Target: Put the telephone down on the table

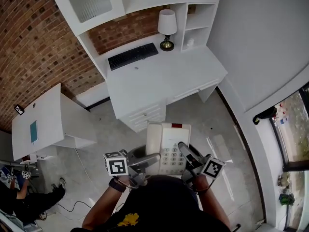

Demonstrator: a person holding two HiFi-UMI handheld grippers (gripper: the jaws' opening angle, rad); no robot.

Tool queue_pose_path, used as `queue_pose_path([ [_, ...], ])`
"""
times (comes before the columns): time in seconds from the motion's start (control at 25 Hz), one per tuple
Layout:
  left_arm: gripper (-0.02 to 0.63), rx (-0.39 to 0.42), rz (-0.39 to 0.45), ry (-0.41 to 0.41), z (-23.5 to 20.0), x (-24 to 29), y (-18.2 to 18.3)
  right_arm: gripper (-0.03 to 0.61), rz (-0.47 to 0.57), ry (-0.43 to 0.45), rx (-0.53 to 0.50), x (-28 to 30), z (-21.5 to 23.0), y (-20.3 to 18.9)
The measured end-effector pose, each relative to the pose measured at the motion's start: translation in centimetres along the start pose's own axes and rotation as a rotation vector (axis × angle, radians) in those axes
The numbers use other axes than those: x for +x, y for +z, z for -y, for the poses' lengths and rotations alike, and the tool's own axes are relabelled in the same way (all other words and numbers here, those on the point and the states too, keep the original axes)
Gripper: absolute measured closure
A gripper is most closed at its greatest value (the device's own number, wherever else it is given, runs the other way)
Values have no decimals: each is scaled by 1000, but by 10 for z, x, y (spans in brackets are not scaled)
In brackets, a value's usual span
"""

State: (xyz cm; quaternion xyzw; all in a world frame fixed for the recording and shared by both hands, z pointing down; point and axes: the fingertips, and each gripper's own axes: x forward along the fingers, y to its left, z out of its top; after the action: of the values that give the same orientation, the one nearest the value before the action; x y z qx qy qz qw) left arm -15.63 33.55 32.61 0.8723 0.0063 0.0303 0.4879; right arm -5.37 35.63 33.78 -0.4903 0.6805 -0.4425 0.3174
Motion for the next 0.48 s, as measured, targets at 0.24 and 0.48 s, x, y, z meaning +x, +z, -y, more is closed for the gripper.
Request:
queue_pose_path([
  [0.24, 181, -31, 37, -13, -50, 44, 60, 361, -24, -20, -24, 58, 36, 59],
  [0.48, 181, -48, 91, -24, -92, 102, 153, 360, -79, -47, -61, 134, 65, 149],
])
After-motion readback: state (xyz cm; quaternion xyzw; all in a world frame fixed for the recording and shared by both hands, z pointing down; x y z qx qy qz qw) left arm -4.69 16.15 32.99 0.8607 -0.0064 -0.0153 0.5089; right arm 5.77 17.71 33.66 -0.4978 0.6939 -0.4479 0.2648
